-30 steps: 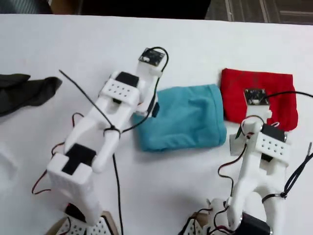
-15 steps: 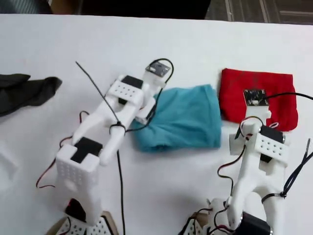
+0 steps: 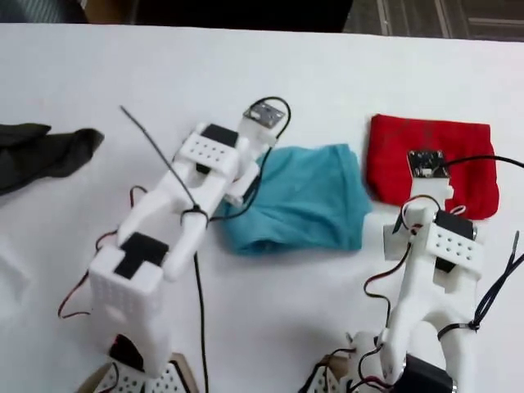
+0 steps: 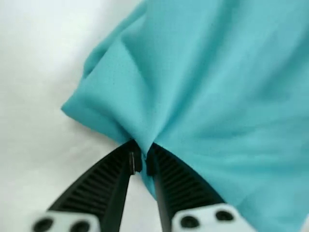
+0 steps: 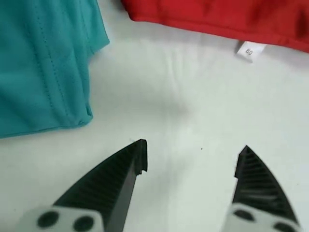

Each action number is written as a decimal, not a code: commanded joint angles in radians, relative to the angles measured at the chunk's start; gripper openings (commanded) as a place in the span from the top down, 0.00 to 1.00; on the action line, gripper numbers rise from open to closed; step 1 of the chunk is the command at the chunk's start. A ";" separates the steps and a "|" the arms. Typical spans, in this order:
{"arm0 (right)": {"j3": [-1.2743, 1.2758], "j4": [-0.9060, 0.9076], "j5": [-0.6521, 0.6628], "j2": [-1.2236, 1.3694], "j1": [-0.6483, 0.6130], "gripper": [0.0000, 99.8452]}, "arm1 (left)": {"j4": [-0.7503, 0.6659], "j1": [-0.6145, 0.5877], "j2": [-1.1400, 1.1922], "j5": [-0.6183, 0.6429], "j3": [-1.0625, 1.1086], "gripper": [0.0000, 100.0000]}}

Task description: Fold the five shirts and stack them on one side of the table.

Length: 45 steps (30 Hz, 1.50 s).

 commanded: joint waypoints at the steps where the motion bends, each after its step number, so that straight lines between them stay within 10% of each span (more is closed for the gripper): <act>1: -0.006 -0.008 0.008 0.004 -0.007 0.71 | 0.011 -0.035 -0.123 -0.011 -0.024 0.97; 16: -0.008 -0.008 0.008 0.004 -0.008 0.71 | 0.028 -0.218 -0.095 -0.075 0.107 0.97; 45: -0.011 -0.033 0.008 0.004 -0.008 0.71 | 0.084 -0.147 -0.180 -0.170 0.189 0.88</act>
